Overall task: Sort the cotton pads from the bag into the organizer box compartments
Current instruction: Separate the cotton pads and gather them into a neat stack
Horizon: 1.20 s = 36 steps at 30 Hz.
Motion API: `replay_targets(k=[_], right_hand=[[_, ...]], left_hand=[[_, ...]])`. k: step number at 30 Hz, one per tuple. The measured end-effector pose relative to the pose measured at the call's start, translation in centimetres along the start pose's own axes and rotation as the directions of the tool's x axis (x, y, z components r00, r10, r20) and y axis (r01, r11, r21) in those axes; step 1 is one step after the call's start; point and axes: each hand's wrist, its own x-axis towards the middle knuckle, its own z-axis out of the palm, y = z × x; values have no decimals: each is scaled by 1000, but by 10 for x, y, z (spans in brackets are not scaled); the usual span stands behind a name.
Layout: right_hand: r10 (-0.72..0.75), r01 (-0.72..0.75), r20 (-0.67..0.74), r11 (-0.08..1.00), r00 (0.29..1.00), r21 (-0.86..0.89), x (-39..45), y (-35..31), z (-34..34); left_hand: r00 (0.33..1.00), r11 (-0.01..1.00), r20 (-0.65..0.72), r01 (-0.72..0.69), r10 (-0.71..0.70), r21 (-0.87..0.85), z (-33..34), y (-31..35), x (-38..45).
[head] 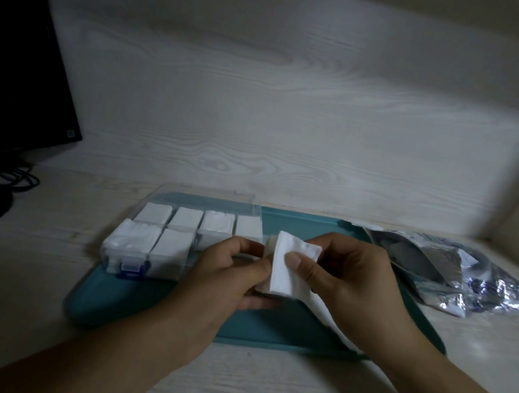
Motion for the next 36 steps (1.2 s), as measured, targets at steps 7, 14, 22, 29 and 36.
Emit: replay_targets(k=[7, 14, 22, 29, 36], right_hand=[[6, -7, -10, 996, 1000, -94, -4, 3, 3], [-4, 3, -5, 991, 1000, -134, -6, 4, 2], [79, -103, -164, 984, 983, -148, 4, 13, -4], [322, -341, 110, 897, 940, 281, 5, 9, 1], [277, -290, 92, 939, 956, 182, 5, 20, 2]], left_hand=[[999, 999, 38, 3, -2, -49, -2, -2, 2], [999, 998, 33, -38, 36, 40, 0, -2, 0], [998, 998, 5, -62, 62, -4, 2, -1, -1], [996, 995, -41, -84, 82, -54, 3, -2, 1], [994, 993, -45, -101, 98, -54, 5, -1, -1]])
